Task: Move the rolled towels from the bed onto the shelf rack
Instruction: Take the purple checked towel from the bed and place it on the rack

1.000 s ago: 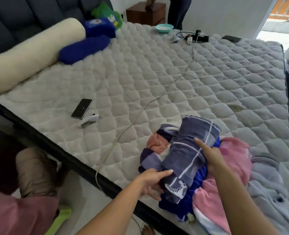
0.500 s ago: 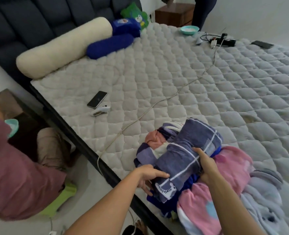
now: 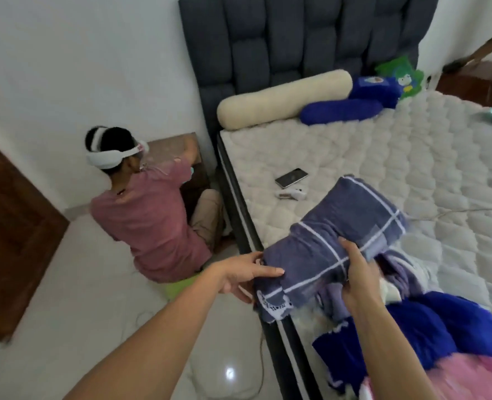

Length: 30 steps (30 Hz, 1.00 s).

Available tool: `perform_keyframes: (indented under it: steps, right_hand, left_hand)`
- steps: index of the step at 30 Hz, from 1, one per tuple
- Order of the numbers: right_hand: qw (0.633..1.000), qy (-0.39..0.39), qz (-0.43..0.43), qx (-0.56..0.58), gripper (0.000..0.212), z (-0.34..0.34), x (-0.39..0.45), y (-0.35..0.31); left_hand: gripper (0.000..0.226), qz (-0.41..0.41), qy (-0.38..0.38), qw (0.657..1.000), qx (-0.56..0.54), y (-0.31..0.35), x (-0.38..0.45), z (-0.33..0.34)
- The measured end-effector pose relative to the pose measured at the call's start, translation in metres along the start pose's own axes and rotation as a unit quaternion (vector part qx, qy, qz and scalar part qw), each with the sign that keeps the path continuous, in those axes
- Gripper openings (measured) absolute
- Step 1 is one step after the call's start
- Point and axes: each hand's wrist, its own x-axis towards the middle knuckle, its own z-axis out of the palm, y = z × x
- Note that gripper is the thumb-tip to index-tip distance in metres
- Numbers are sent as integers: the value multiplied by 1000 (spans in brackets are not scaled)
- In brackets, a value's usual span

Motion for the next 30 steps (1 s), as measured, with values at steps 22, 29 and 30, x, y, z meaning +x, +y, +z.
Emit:
perform_keyframes:
  steps: [22, 29, 30]
  right_hand:
    - [788, -558, 81, -246, 74, 312, -461, 325]
    - [651, -711, 36, -265, 71, 386, -629, 392]
    - [626, -731, 29, -270, 71, 398, -652, 401]
  left_hand:
    - [66, -59, 396, 810, -429, -494, -451, -152]
    - [47, 3, 561, 622, -546, -588, -545, -131]
    - [44, 9, 581, 601, -549, -601, -556, -131]
